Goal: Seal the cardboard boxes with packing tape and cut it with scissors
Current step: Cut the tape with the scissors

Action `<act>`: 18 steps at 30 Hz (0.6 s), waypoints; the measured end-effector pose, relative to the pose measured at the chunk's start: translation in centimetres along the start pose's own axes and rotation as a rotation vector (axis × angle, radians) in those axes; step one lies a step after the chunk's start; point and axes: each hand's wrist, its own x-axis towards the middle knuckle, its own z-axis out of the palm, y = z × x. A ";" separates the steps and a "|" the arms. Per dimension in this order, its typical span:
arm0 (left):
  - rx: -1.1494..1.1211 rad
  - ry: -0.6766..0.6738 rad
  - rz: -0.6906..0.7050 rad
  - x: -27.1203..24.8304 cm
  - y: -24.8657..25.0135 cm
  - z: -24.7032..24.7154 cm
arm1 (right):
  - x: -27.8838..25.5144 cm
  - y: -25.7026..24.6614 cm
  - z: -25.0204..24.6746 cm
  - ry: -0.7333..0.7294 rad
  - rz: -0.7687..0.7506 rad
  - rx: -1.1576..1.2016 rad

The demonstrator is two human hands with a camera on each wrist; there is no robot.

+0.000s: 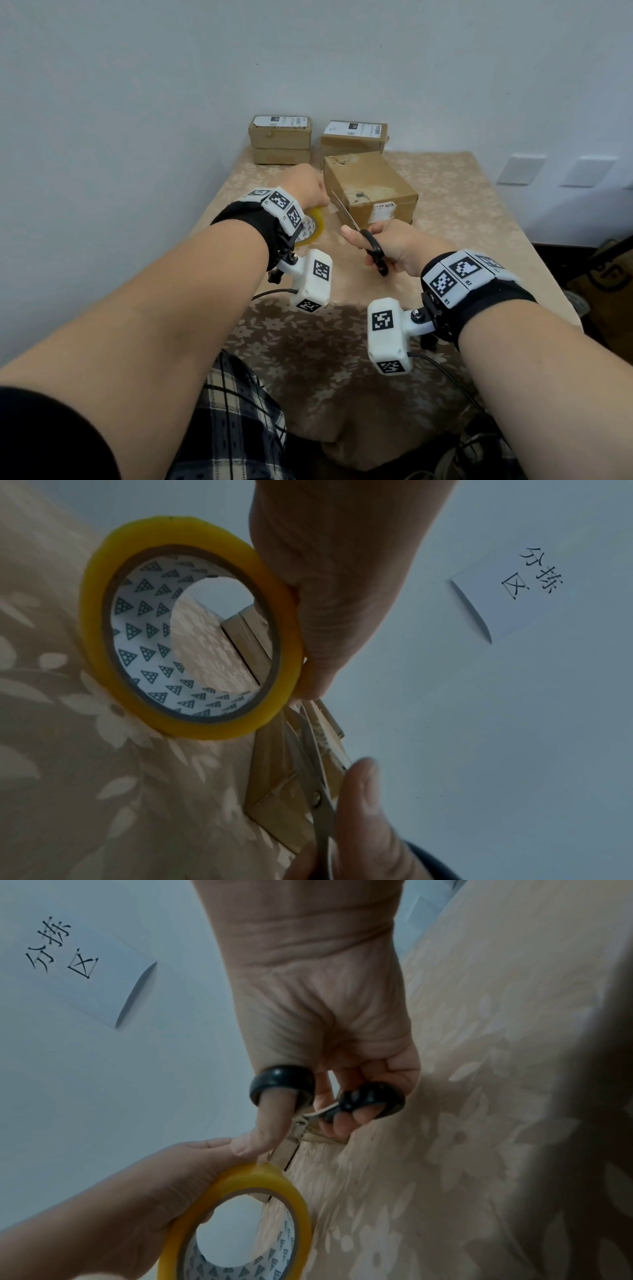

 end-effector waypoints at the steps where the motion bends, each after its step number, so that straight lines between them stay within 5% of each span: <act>1: -0.012 0.015 0.000 -0.1 -0.3 0.0 | 0.1 0.0 0.0 0.005 -0.002 -0.008; 8: -0.136 0.126 0.020 -0.9 -2.1 1.0 | 0.9 -0.3 -0.5 -0.019 0.000 -0.300; 14: -0.143 0.155 0.076 -1.5 -2.5 1.0 | 1.5 -1.6 -0.8 0.110 0.001 -0.979; 18: -0.137 0.150 0.095 -1.6 -3.0 0.9 | 0.8 -2.9 -1.2 0.005 0.091 -1.069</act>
